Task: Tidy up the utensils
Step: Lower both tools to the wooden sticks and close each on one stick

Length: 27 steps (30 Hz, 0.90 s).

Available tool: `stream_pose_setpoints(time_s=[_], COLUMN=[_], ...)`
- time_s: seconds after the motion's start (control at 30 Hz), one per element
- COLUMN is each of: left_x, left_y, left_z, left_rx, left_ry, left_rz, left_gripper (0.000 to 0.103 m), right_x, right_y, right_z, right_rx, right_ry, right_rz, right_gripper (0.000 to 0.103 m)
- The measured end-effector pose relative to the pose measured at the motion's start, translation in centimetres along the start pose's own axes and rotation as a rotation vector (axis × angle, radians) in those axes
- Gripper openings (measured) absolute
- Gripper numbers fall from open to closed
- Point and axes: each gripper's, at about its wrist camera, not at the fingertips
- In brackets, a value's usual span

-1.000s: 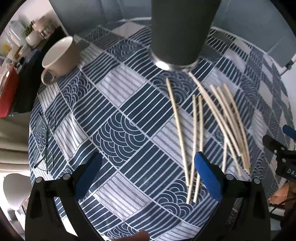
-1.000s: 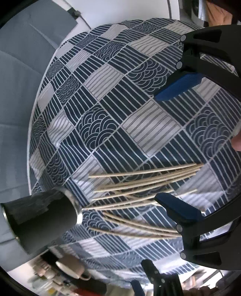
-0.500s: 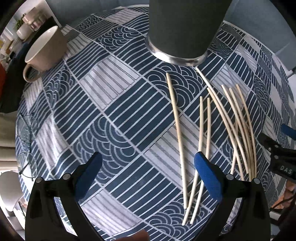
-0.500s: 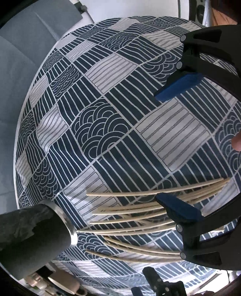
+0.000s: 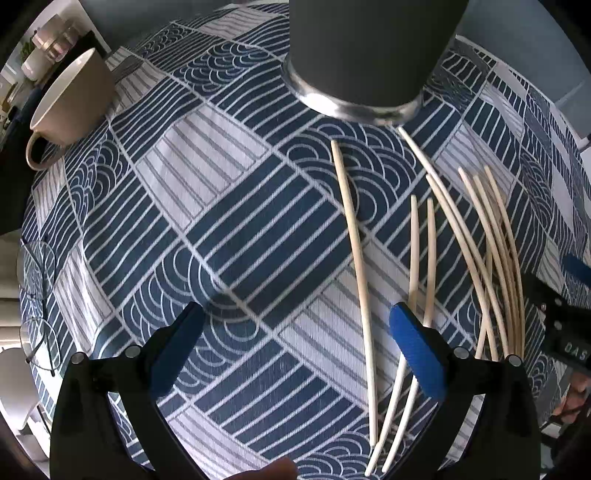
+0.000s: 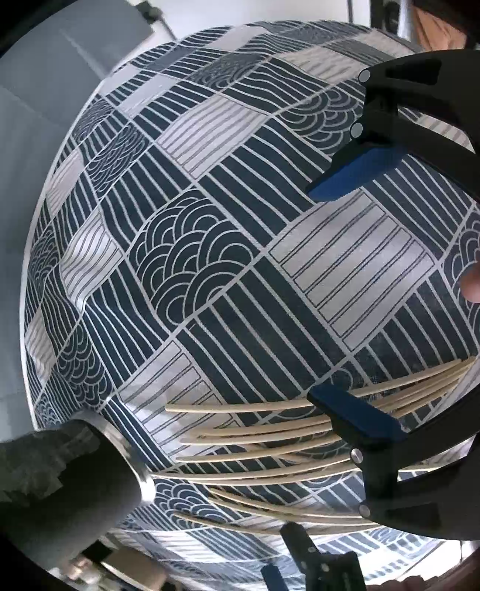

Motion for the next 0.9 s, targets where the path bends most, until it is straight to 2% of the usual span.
stream_pose_setpoints(time_s=[0.2,0.5,0.67,0.8,0.9], left_x=[0.0,-0.1,0.3,-0.3,-0.4], left_y=[0.1,-0.5,-0.8,-1.1,-1.0], left_z=[0.7,-0.5,-1.1,-1.4,-1.1], left_rx=[0.033,0.093,0.094,0.092,0.094], left_ry=[0.006,0.048,0.048,0.051,0.049], left_rz=[-0.001,-0.02,-0.023,-0.032,-0.031], left_gripper=[0.099,0.099,0.099,0.099,0.099], right_x=[0.8,1.0,1.2,1.5,0.3], right_y=[0.3,0.3,0.2,-1.2,-1.1], right_z=[-0.5,-1.0,-0.9,-0.1,0.4], right_rx=[0.01,0.046,0.006,0.05,0.052], right_ry=[0.06,0.045,0.074,0.13,0.078], right_rz=[0.035,0.042,0.039,0.099,0.094], right_gripper=[0.095,0.096,0.095,0.095,0.095])
Point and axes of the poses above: each gripper's, at about its wrist camera, not at the fingertips, and y roughly the way its jaws point, x to its right, z to its top, and after that the axes turned 13 degrees about x, right-handed
